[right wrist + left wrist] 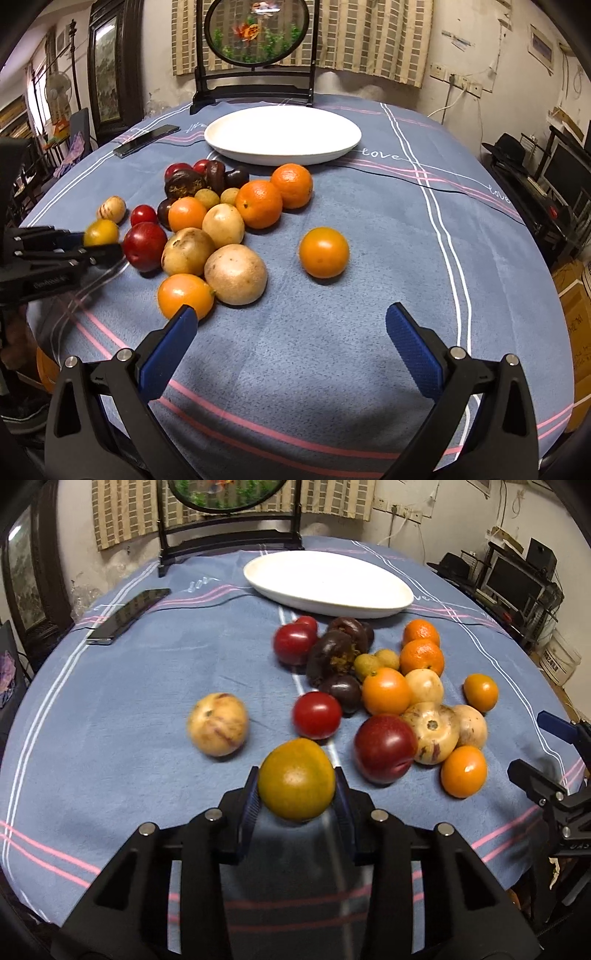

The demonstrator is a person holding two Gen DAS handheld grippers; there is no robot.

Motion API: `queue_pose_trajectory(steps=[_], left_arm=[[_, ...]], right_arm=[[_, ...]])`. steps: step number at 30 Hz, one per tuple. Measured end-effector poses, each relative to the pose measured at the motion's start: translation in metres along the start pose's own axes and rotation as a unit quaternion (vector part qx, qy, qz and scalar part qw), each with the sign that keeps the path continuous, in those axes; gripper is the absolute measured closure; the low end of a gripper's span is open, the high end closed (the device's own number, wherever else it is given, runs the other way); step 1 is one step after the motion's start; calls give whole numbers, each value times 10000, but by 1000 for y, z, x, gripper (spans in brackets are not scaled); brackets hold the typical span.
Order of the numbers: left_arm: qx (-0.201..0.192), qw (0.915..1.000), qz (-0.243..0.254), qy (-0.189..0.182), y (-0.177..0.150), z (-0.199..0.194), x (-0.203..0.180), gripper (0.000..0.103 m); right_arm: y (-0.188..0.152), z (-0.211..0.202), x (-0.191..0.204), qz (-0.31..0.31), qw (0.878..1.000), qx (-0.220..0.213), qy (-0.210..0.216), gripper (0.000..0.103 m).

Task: Organize fruits
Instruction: 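Grasp a yellow-green tomato with the left gripper while the right gripper grasps an orange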

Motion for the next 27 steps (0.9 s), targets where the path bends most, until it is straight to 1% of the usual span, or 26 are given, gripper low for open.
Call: queue_pose_trajectory(steps=[3,8,9,11,13,15,16,17,18,22,25,27], left_arm=[[-26,10000,-59,-7,-2,-4,5,65],[-28,10000,-63,-66,-5,-6,4,65],[-18,9999,-69,-82,-5,-5,4,65],[-4,9999,-74,-101,-7,-4,4,65],[16,9999,-90,-110,-8,-3,5,65],[15,9999,-101,-113,-9,-2,7,65],[13,9999,-109,-105,-9,-2,8,65],[14,9999,-121,-92,-9,-1,10,65],[20,9999,-144,-74,-9,-1,12,65],[58,9998,-186,-89,-10,2,14,64],[54,9998,-186,-99,-10,3,14,64],[54,9997,-191,-119,-10,3,14,64]], right_arm=[[-2,2,6,-52,9999,70,75,1],[-5,0,30,-247,9984,117,488,2],[-7,0,37,-287,9976,151,607,4],[-9,4,53,-426,9952,263,842,25],[-13,13,60,-436,9943,464,856,28],[-11,17,62,-229,9932,512,1024,32],[-10,19,62,-166,9929,543,1041,38],[-9,22,62,-119,9933,586,987,47],[-9,25,60,-82,9937,629,921,47],[-2,27,63,161,9934,604,966,55],[-1,29,63,362,9926,577,1004,55],[-1,29,64,367,9929,552,985,60]])
Point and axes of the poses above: each gripper's, at about its wrist camera, not at the fingertips, and z roughly the way its jaws point, x to its left, y to its top, the point moved 9 cm from there along z, roughly the way its jaws point
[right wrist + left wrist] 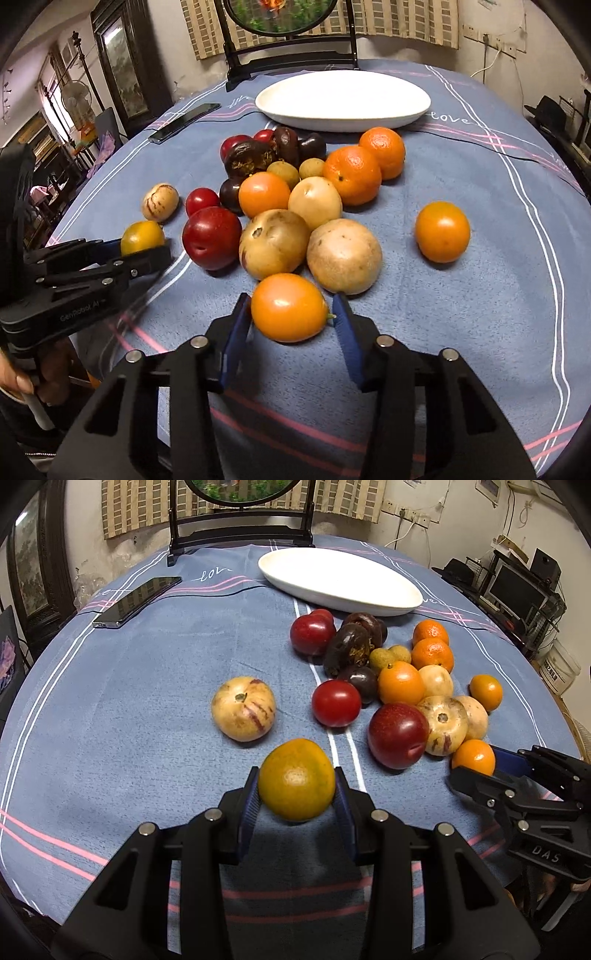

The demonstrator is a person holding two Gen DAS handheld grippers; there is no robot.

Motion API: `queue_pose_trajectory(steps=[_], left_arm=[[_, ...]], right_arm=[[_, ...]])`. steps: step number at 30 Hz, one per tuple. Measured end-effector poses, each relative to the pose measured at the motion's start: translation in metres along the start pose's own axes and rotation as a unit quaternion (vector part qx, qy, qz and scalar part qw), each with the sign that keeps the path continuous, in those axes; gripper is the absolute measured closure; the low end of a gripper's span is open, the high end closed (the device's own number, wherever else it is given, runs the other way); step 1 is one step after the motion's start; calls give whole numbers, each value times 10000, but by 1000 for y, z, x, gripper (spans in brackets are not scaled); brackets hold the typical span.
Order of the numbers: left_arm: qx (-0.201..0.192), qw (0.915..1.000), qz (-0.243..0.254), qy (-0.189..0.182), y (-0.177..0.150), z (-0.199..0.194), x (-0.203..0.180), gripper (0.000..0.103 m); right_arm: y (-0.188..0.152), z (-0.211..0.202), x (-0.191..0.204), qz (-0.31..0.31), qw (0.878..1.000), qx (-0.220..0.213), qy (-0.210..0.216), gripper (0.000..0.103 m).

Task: Organize fruits
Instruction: 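Grasp a yellow-green tomato with the left gripper while the right gripper grasps an orange, then carry both fruits over the white plate and open both grippers to drop them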

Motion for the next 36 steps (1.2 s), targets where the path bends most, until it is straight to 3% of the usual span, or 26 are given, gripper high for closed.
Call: queue_pose_trajectory(steps=[10,17,23,30,36], left_arm=[[-120,9999,64,1,5,-12,-1,64],[-476,9984,291,-70,39,-30,-9,64],[-455,9987,193,-156,66,-21,-5,65],[-684,9968,405,81,149,4,-18,64],[-215,9989,385,173,192,72,-30,64]], right_arm=[[2,-32,-7,-66,9991,-343,235,63],[50,-68,-36,31,9950,-998,26,63],[96,-72,-47,-41,9908,-1355,-69,63],[157,-22,-63,103,9944,-1042,-153,63],[179,42,-71,39,9984,-391,-412,63]])
Point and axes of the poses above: each gripper's, at about its wrist camera, not at the fingertips, and z roughly the way its jaws point, x to its left, y to its top, the point moved 9 cm from there along z, roughly the way its jaws point
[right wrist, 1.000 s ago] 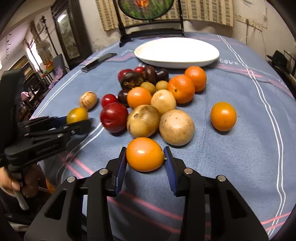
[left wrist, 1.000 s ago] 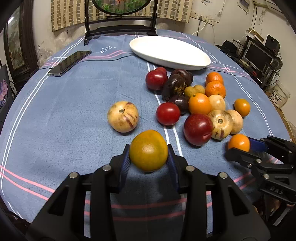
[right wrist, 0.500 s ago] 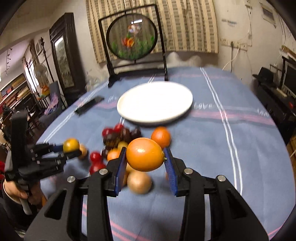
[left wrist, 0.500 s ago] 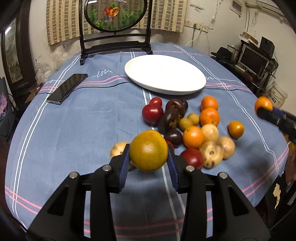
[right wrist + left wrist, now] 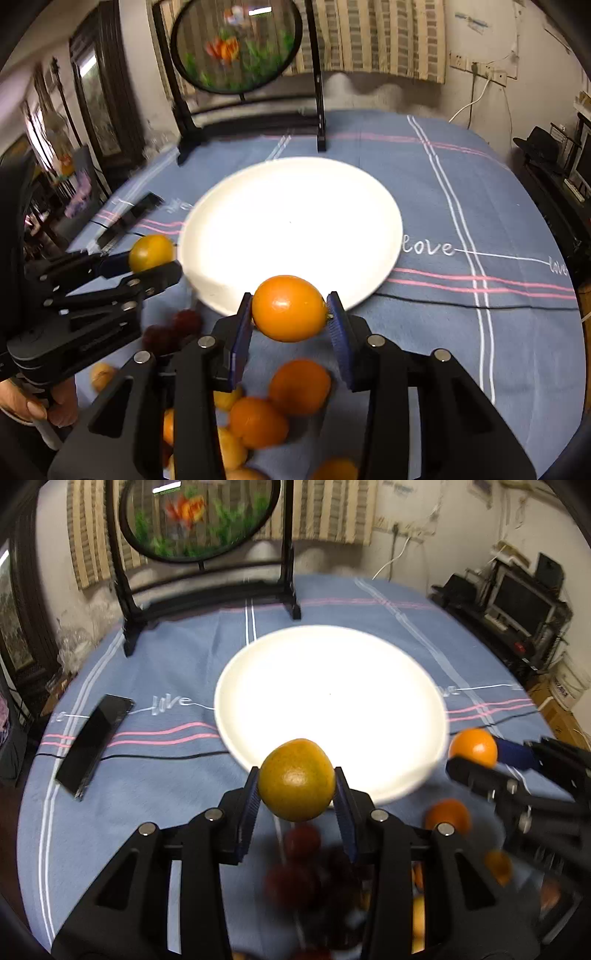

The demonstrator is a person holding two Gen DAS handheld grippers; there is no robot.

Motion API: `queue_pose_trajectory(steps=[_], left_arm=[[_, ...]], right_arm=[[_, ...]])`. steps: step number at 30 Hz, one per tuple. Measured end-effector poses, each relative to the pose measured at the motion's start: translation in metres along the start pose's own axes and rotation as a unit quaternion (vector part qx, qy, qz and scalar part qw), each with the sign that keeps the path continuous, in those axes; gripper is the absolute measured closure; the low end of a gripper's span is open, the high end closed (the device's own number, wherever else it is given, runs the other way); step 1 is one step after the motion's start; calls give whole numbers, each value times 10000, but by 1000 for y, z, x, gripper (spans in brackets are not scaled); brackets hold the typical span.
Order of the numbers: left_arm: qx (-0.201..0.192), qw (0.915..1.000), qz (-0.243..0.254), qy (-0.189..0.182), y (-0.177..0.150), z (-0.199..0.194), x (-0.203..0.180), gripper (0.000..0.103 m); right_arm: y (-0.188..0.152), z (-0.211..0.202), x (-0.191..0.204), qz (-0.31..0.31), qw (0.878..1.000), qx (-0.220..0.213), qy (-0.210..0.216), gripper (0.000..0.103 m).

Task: Organize fruits
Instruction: 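Carry both fruits over the white plate and open both grippers to drop them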

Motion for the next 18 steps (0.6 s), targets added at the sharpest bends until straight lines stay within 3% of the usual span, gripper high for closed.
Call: queue_pose_trajectory(steps=[4,7,8,12,14,18], left_arm=[[290,9994,-160,-16,2,31,3,63],[258,9994,-212,57,4,32,6,46],[170,9996,-204,102,7,29,7,39],[-24,9998,-122,143,7,10,8,32],[-63,9998,-79,171,2,-1,10,20],[-304,9988,79,370,-14,-26,17,15]], right_arm=[[0,28,-4,-75,9992,344,-173,60],[0,34,-9,-128,9986,360,-361,40],[0,32,-10,-133,9989,301,-339,39],[0,19,-13,-58,9997,143,-189,39],[-8,7,-18,40,9999,99,-118,39],[-26,-12,-29,218,9997,9,-85,38]])
Point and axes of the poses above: each gripper's, at about its wrist camera, not at the fingertips, and z roughly the way its jaws point, x to its left, y to its top, the point moved 9 cm from there along z, roughly the way its jaws point
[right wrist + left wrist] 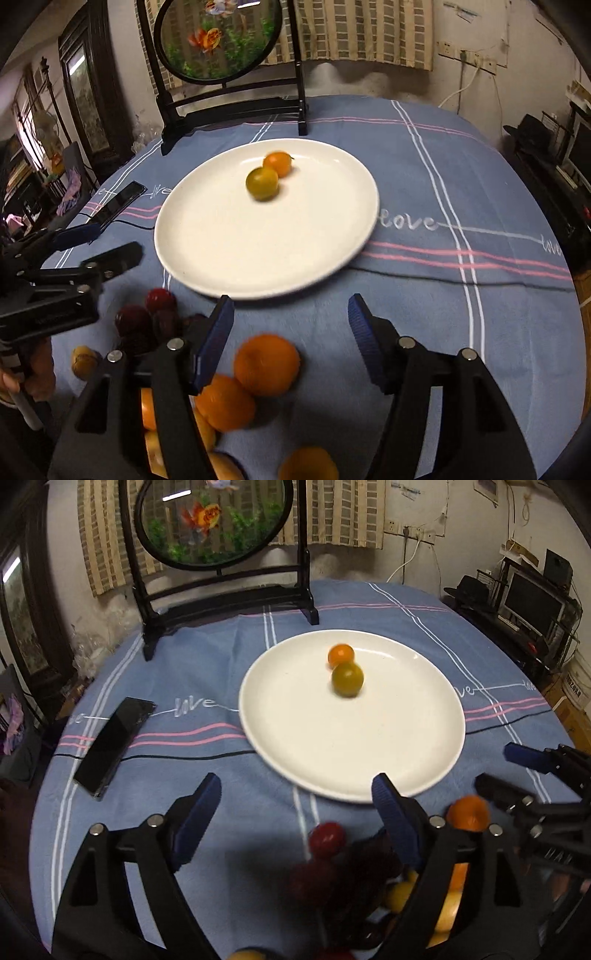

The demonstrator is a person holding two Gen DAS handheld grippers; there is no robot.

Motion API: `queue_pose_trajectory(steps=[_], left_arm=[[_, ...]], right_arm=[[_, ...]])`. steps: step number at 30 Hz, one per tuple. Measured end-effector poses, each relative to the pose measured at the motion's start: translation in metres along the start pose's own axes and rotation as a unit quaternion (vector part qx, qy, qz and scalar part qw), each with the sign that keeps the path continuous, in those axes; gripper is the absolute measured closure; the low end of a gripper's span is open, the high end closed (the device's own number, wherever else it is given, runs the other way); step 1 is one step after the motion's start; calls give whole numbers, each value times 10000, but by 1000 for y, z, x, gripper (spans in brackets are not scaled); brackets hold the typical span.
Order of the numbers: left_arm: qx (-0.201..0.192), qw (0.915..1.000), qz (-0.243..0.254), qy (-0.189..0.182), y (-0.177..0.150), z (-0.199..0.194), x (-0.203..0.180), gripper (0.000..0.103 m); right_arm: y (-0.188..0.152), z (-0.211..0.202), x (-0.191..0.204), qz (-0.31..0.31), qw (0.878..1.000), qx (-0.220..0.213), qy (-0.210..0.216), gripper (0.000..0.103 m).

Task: Organize fruits
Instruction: 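Carry both fruits over the white plate and open both grippers to drop them, then grasp a pale striped fruit with the left gripper while the right gripper grasps an orange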

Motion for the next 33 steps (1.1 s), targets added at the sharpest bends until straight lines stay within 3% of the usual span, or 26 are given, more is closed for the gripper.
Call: queue_pose_trajectory(steps=[6,10,19,30,33], left_arm=[[-106,9998,-131,114,-35,-33,22,13],[-43,9994,-292,187,-60,-47,35,12],[263,9984,-471,143,-120,-62,41,10],[564,9960,-676,140,-143,-48,45,12],[595,9958,-689,133,-144,-44,47,27]], right_arm=[[-36,-36,-24,466,9985,-259,98,35],[-62,-56,-33,539,9972,-508,-111,8],[-118,-78,-20,162,9988,-460,-100,7],[-130,-77,-12,185,9993,-324,-49,7],[-130,-74,-15,193,9991,-328,-211,7]])
Point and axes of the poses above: each gripper's, at about its wrist camera, not at the fingertips, and z roughly the way its jaws point, x to its left, y to its top, the point moved 9 cm from there along z, roughly the way its jaws point
